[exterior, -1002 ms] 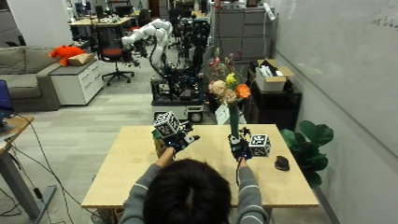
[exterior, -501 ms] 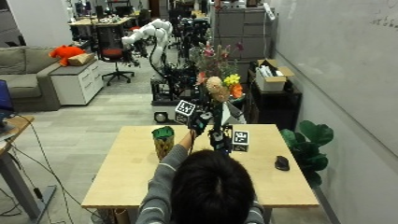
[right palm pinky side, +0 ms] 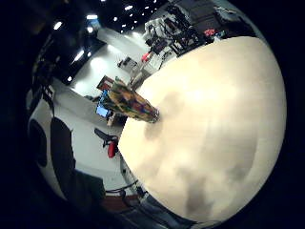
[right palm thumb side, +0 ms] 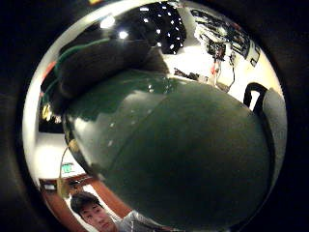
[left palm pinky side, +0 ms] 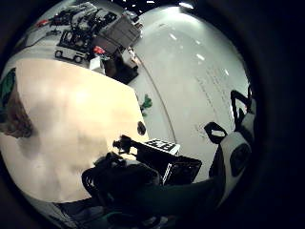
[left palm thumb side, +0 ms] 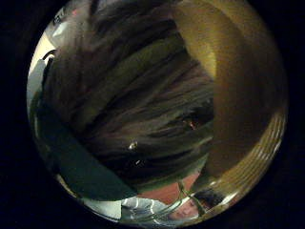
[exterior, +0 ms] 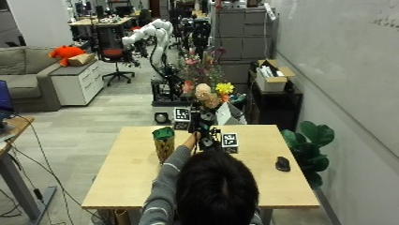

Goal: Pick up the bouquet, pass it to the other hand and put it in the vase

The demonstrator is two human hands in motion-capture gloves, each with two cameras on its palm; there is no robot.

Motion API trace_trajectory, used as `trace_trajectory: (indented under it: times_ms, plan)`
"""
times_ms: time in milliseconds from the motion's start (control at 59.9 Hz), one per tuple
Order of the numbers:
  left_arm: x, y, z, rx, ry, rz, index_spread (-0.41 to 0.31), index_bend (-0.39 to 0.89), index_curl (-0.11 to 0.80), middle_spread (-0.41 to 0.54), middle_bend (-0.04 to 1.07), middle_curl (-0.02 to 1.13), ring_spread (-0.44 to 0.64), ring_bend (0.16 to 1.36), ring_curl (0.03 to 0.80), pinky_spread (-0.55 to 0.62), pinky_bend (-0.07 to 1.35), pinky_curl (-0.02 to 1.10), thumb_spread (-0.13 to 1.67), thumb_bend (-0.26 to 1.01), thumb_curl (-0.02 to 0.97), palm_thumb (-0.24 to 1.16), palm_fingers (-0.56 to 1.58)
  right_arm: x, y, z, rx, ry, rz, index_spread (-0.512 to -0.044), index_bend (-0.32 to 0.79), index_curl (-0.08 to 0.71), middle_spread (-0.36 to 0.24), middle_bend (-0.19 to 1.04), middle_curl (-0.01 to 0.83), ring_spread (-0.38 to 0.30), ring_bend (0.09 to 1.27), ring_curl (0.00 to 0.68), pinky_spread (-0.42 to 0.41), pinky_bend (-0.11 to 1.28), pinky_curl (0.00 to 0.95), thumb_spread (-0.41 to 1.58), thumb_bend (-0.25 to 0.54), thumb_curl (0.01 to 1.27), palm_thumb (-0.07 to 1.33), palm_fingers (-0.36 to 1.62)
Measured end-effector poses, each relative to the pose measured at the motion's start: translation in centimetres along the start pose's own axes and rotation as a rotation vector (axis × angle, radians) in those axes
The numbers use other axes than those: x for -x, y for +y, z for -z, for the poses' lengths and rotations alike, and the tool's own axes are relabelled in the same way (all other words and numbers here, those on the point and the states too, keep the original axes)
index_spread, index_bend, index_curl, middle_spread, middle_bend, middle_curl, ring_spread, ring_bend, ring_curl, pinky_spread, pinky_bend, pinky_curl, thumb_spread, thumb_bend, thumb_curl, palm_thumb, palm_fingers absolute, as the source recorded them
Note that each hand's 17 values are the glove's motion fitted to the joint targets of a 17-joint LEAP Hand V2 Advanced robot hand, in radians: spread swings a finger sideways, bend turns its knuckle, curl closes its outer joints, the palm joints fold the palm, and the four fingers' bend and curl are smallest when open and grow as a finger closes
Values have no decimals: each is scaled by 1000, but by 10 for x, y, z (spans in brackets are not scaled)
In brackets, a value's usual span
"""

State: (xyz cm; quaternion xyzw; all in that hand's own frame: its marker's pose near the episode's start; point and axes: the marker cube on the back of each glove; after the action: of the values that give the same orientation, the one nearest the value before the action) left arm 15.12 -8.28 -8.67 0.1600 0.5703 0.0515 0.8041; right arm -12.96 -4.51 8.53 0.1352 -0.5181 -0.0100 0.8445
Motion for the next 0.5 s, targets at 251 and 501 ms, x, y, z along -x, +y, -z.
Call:
trace_trajectory:
  times_ms: [251,501]
  plan:
    - [-39,-25,46,-47,-41,-115,-350,516,540,-354,741,559,-377,781,464,-398,620,470,988,-15,538,711,1444,0,6,-2,140,-12,132,-238,97,484,-135,577,503,-194,752,460,-291,701,451,924,-75,697,680,915]
    - [-87,-78,128,-249,-83,-145,-356,527,566,-350,763,551,-378,801,467,-398,635,474,997,-18,568,703,1431,-11,6,17,99,48,116,-269,86,338,-139,427,447,-209,600,391,-124,539,373,982,-35,562,573,833]
